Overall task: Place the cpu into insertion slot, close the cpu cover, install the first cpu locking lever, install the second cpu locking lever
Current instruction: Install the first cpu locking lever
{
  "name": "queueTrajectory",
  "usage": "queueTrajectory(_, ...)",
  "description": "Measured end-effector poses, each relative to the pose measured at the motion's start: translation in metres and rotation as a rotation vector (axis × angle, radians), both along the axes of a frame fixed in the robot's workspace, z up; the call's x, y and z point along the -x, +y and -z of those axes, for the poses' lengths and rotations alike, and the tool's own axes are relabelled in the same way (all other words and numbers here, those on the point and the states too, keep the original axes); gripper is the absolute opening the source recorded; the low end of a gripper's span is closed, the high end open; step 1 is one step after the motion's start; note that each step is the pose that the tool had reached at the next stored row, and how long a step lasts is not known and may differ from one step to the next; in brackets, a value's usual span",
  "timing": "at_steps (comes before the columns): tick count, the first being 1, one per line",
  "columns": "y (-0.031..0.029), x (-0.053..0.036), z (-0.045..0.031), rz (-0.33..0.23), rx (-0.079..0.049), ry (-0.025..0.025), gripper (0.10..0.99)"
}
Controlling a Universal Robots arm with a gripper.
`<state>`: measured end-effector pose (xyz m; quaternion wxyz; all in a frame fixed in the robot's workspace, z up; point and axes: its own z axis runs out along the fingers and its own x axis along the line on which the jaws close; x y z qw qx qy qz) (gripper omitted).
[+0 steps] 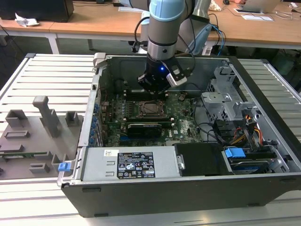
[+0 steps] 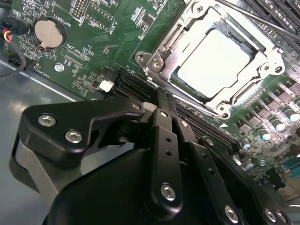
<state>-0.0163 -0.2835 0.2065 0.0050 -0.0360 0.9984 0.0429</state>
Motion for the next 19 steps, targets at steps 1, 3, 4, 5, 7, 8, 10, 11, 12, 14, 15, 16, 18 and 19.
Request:
queueTrajectory(1, 0.0000, -0.0001, 0.0009, 0.000, 0.000, 0.0000, 0.106)
queueTrajectory(3, 0.0000, -0.0002, 0.0019, 0.000, 0.001, 0.0002, 0.106)
queueTrajectory(4, -0.0001, -0.0002, 0.0022, 0.000, 0.001, 0.0002, 0.106)
queueTrajectory(5, -0.0001, -0.0002, 0.0025, 0.000, 0.001, 0.0002, 0.106)
queueTrajectory(7, 0.0000, -0.0003, 0.0031, 0.000, 0.001, 0.0000, 0.106)
queueTrajectory(8, 0.0000, -0.0003, 0.0036, 0.000, 0.001, 0.0000, 0.106)
queueTrajectory(10, 0.0000, -0.0003, 0.0045, 0.000, 0.001, -0.0001, 0.106)
queueTrajectory(11, 0.0000, -0.0003, 0.0052, 0.000, 0.001, 0.0001, 0.106)
queueTrajectory(12, -0.0001, -0.0003, 0.0056, 0.000, 0.001, 0.0003, 0.106)
queueTrajectory(14, -0.0002, -0.0004, 0.0060, 0.000, -0.002, 0.0005, 0.106)
queueTrajectory(15, -0.0002, -0.0004, 0.0062, 0.000, -0.008, 0.0004, 0.106)
queueTrajectory(16, -0.0001, -0.0004, 0.0065, 0.000, -0.016, 0.0003, 0.106)
queueTrajectory(18, -0.0002, -0.0004, 0.0068, 0.000, -0.031, 0.0002, 0.106)
queueTrajectory(19, 0.0000, -0.0004, 0.0069, 0.000, -0.033, 0.0002, 0.106)
